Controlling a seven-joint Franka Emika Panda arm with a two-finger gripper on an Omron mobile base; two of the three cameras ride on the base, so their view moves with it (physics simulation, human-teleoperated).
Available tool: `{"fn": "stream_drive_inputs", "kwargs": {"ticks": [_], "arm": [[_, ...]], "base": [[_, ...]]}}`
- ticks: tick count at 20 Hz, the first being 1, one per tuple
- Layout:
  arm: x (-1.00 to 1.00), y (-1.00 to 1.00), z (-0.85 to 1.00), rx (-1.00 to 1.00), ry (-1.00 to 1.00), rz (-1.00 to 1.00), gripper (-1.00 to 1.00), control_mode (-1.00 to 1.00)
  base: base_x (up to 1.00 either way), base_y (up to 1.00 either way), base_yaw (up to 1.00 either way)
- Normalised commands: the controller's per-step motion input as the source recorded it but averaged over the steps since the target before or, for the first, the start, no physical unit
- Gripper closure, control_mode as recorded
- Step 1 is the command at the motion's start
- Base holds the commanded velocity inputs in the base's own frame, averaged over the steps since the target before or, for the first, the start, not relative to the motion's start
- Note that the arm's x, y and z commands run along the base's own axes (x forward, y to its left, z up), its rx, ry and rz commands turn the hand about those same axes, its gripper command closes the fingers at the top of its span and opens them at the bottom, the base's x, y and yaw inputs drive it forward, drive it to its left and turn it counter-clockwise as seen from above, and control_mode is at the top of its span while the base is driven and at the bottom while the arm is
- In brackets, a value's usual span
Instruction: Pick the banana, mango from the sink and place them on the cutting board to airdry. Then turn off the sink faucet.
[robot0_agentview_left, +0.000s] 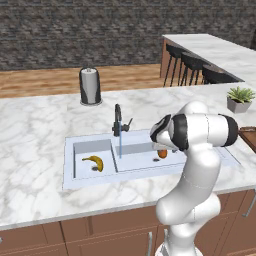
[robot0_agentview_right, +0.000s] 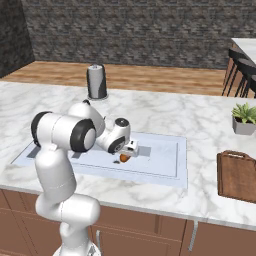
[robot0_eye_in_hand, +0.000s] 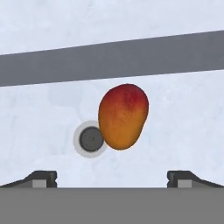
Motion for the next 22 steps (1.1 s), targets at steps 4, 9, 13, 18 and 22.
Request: {"fn": "stream_drive_inputs", "kwargs": {"ticks": [4, 9, 13, 18, 22], "arm": [[0.08, -0.02, -0.23, 0.00, 0.00, 0.00, -1.00, -1.00], [0.12, 0.00, -0.29, 0.00, 0.00, 0.00, -1.00, -1.00], [0.17, 0.00, -0.27, 0.00, -0.01, 0.00, -1.00, -1.00], [0.18, -0.01, -0.17, 0.00, -0.01, 0.00, -1.00, -1.00], [0.20, 0.00, -0.11, 0.00, -0.01, 0.00, -1.00, -1.00]], "base": [[0.00, 0.00, 0.00], [0.00, 0.00, 0.00], [0.00, 0.00, 0.00], [0.00, 0.00, 0.00], [0.00, 0.00, 0.00]]}}
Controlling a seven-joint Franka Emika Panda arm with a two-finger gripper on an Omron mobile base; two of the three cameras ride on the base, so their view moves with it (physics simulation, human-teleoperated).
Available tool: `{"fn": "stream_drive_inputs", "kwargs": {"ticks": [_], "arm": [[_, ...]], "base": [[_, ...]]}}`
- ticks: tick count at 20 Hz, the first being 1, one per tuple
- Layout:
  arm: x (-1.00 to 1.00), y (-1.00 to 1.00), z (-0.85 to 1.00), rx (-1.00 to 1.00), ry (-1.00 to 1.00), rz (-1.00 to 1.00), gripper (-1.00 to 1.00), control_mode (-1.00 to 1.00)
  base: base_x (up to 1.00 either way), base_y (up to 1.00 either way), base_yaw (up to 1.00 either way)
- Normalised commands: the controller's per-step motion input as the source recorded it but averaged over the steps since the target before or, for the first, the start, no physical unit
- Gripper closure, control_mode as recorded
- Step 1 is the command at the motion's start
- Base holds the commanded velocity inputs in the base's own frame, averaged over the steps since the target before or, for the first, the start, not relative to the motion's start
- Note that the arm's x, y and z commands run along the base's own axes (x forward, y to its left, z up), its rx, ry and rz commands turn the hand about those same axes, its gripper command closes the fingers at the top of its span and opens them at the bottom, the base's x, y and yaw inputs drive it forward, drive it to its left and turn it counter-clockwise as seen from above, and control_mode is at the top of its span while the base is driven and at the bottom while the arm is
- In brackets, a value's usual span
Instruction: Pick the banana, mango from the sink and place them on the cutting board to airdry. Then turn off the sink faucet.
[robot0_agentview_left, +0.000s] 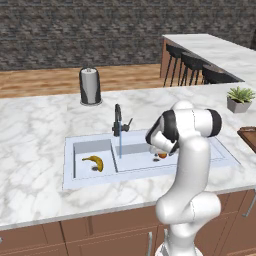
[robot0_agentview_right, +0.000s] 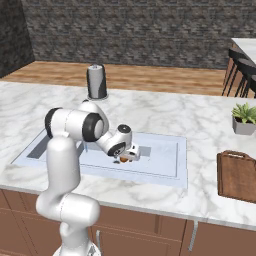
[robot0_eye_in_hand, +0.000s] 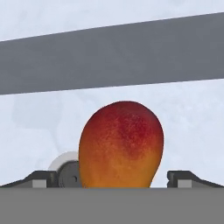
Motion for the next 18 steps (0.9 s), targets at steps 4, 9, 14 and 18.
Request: {"fn": "stream_drive_inputs", "kwargs": {"ticks": [4, 9, 14, 18], "arm": [[0.19, -0.02, -0.08, 0.00, -0.01, 0.00, -1.00, -1.00], [0.12, 0.00, -0.07, 0.00, -0.01, 0.00, 1.00, -1.00], [-0.01, -0.01, 0.00, 0.00, 0.00, 0.00, 1.00, -1.00], [-0.12, -0.01, 0.14, 0.01, 0.00, 0.00, 1.00, -1.00]], "base": [[0.00, 0.00, 0.00], [0.00, 0.00, 0.00], [0.00, 0.00, 0.00], [0.00, 0.00, 0.00]]}}
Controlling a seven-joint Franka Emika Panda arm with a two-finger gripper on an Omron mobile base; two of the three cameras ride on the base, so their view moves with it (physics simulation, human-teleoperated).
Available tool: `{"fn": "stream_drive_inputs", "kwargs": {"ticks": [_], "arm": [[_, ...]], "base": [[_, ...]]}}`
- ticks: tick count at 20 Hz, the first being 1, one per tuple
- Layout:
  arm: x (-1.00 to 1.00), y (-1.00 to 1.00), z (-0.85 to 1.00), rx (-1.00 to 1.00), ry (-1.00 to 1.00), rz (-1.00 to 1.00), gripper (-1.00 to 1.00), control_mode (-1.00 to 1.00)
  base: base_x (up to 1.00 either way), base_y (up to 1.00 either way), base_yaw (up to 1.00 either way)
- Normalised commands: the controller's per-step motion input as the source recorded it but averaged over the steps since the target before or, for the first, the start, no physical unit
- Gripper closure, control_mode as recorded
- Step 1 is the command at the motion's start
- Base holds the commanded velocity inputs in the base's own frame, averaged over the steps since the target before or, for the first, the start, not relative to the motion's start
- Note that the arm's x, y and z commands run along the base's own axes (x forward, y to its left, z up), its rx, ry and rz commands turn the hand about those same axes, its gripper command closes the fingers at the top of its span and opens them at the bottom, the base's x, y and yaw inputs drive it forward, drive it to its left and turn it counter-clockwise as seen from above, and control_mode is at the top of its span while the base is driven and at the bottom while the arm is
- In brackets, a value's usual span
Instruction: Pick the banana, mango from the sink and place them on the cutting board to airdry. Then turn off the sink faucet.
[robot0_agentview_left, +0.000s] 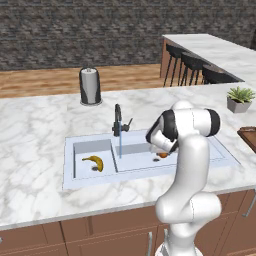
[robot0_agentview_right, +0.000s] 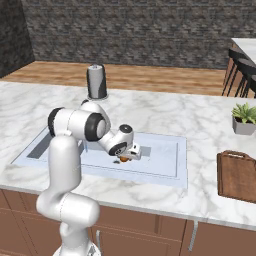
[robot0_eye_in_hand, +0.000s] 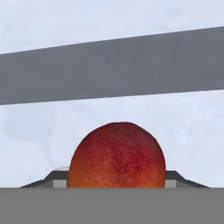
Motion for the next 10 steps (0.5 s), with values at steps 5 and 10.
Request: {"fn": "stream_drive_inputs", "kwargs": {"ticks": [5, 10], "arm": [[-0.20, -0.04, 0.34, 0.03, -0.01, 0.00, 1.00, -1.00], [-0.31, -0.09, 0.56, 0.08, -0.01, 0.00, 1.00, -1.00]], "base": [[0.00, 0.00, 0.00], [0.00, 0.00, 0.00]]}}
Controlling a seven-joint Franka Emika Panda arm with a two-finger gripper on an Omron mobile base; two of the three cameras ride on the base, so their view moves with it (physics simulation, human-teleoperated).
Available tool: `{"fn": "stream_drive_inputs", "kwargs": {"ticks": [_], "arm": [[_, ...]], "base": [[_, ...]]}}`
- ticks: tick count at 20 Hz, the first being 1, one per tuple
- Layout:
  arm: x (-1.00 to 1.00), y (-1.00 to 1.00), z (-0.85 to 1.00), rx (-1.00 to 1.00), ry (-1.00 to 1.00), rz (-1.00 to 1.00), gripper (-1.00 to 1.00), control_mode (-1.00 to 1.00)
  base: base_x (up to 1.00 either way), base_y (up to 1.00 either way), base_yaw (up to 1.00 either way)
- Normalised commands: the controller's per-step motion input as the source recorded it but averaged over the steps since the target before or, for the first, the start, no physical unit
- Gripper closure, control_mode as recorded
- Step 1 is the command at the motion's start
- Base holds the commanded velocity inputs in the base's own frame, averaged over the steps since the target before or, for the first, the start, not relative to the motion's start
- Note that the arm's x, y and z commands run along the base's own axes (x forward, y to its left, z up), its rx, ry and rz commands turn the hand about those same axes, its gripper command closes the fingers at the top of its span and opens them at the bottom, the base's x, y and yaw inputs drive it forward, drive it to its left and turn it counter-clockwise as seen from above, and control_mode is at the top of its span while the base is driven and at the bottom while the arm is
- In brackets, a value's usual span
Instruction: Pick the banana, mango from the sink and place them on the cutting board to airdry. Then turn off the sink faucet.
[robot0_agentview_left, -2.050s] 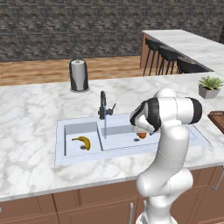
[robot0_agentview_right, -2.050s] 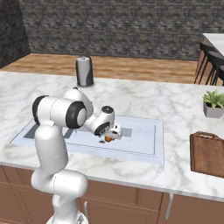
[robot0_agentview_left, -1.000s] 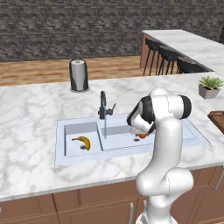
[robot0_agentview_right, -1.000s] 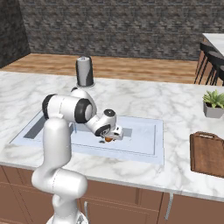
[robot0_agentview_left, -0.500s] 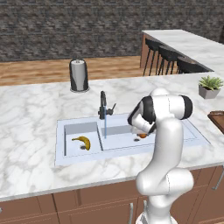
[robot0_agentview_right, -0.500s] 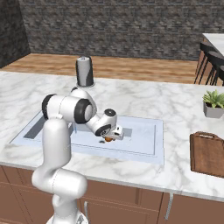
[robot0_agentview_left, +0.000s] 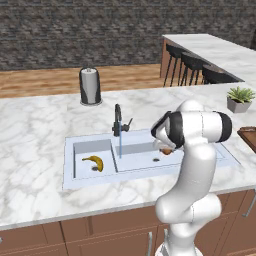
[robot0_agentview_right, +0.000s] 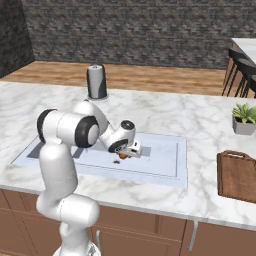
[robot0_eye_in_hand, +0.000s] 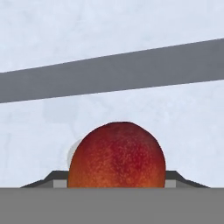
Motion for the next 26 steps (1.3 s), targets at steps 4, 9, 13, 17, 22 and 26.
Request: {"fn": "stream_drive_inputs", "kwargs": {"ticks": [4, 9, 13, 17, 22, 26], "arm": [[-0.34, -0.19, 0.58, 0.09, 0.00, 0.00, 1.00, -1.00], [-0.33, -0.24, 0.58, 0.07, 0.02, 0.00, 1.00, -1.00], [-0.31, -0.38, 0.60, 0.09, 0.12, 0.00, 1.00, -1.00], [-0.32, -0.40, 0.68, 0.09, 0.19, 0.00, 1.00, -1.00], [-0.44, -0.17, 0.68, 0.04, 0.12, 0.00, 1.00, -1.00], [-0.60, 0.26, 0.41, -0.02, -0.05, 0.05, 1.00, -1.00]], "base": [[0.00, 0.00, 0.00], [0.00, 0.00, 0.00], [0.00, 0.00, 0.00], [0.00, 0.00, 0.00], [0.00, 0.00, 0.00], [0.00, 0.00, 0.00]]}}
